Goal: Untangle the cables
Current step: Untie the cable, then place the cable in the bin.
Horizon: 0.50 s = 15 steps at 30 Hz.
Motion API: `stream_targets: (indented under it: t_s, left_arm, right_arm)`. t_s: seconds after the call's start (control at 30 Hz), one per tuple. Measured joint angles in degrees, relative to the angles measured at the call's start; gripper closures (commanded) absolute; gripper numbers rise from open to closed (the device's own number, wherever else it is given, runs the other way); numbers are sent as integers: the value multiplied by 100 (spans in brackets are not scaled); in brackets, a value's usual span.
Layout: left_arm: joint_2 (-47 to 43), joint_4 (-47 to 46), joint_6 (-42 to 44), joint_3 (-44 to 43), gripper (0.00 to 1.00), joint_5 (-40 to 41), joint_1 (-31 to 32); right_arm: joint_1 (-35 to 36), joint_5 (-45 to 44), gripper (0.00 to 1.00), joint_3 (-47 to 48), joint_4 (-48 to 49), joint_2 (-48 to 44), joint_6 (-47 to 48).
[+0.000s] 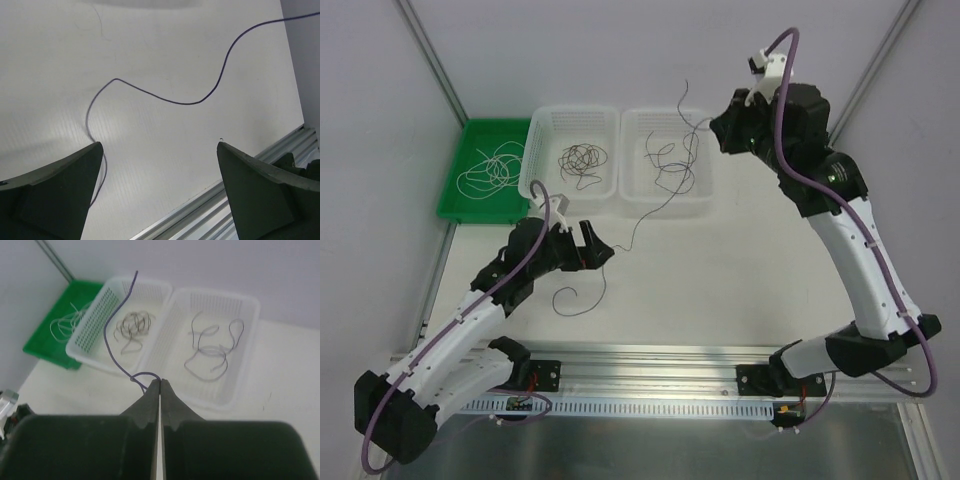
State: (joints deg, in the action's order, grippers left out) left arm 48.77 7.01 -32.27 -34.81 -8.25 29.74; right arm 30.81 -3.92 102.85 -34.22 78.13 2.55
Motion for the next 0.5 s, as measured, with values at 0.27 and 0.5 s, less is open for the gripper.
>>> stream_targets:
  t_s: [0.27, 0.5]
  left_arm:
    - [2, 861, 555, -658, 1, -599, -1250]
    - [-125, 1593, 1252, -647, 1, -431, -1521]
  right_arm:
    - [-439, -63, 99, 2098, 922, 1921, 518]
    - [-750, -188, 68, 1768, 1443, 3432, 726]
